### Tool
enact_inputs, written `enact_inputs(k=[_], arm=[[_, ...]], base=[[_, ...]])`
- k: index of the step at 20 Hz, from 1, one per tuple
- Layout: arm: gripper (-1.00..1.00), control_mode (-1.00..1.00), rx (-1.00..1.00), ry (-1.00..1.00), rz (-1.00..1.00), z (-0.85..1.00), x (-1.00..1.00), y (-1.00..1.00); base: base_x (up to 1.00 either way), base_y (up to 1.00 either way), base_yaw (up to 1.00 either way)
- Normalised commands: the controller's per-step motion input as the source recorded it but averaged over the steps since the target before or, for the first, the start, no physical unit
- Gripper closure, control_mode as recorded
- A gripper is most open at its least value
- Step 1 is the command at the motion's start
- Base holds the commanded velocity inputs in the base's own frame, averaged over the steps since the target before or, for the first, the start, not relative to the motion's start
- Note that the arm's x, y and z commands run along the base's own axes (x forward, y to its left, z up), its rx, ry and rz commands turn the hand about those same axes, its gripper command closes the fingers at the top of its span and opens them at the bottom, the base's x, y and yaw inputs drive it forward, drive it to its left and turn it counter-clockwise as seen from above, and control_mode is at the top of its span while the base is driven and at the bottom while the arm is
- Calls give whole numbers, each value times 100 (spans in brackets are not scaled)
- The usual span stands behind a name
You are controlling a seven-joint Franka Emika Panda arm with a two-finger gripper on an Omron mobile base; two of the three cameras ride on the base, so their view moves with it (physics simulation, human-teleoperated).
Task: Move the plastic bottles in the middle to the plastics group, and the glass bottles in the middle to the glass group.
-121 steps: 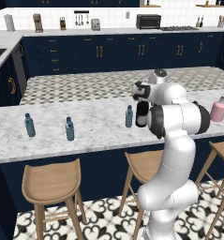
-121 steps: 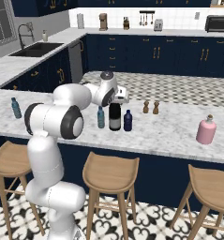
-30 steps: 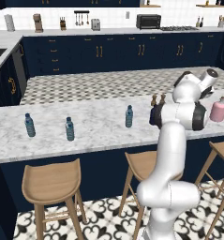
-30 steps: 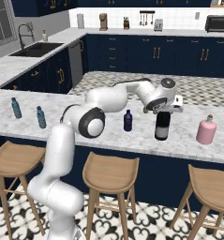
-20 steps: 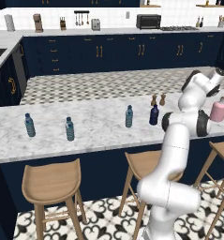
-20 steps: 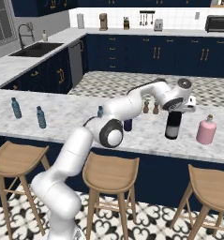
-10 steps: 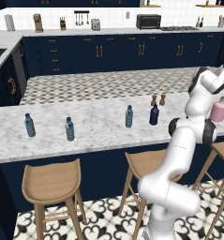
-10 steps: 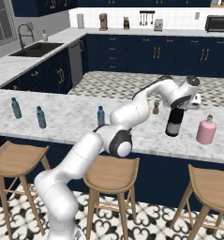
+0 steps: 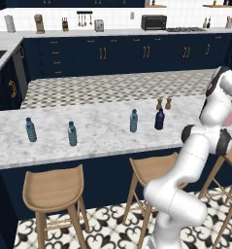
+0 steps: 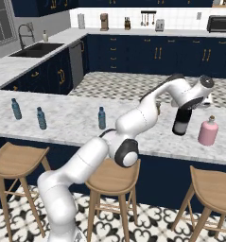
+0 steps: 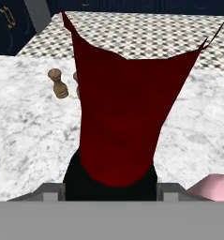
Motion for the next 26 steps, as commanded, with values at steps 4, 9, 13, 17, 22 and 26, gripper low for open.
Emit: enact_inputs(k=[4, 9, 13, 17, 22, 26], arm=[[100, -100, -33, -10, 0, -47, -17, 41], [100, -100, -18, -5, 0, -27, -3, 22], [100, -100, 6, -8, 0, -21, 0, -1], [100, -100, 15, -4, -1, -22, 0, -11], [100, -100, -3, 4, -1, -4, 0, 1], [100, -100, -19, 2, 0, -16, 0, 18]], base=[[0, 0, 0], [0, 0, 0], [0, 0, 0], [0, 0, 0], [0, 0, 0], [0, 0, 0]])
